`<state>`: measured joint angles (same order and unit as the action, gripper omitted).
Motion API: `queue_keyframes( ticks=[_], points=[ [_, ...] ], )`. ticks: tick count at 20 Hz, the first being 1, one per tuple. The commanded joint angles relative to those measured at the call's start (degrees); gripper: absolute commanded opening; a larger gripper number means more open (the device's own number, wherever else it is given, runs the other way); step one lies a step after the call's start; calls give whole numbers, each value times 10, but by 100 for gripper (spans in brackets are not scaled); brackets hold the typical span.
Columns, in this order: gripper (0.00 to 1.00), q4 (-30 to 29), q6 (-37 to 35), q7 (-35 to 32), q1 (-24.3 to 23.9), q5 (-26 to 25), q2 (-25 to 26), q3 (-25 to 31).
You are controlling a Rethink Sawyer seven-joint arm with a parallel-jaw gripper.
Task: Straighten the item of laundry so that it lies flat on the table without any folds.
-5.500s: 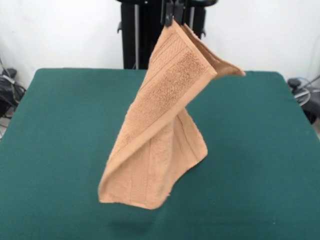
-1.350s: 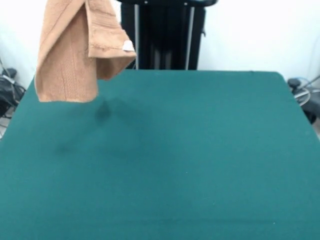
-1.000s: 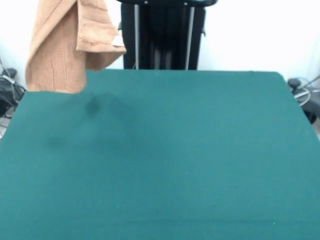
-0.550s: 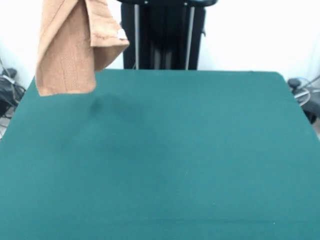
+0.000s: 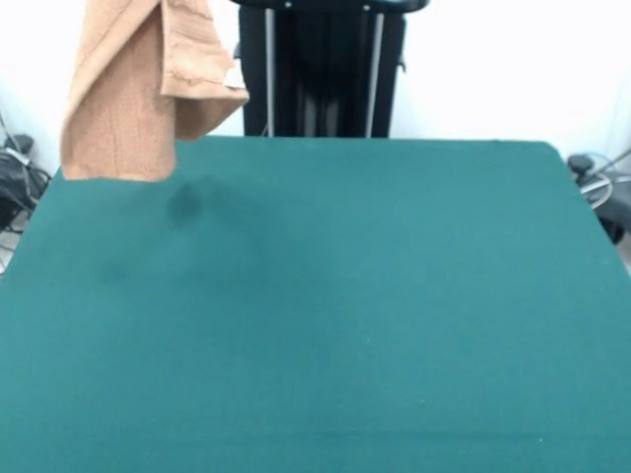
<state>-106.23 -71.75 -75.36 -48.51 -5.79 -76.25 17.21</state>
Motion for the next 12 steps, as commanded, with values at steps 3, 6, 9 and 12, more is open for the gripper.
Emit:
queue_keyframes(
  ticks=[3, 6, 9, 12],
  points=[
    [0, -103, -14, 119, -13, -35, -5, -6],
    [0, -115, -6, 127, -20, -37, -7, -5],
    [0, -120, -5, 128, -27, -40, -5, -1],
    [0, -126, 2, 135, -35, -40, -6, 1]
  ],
)
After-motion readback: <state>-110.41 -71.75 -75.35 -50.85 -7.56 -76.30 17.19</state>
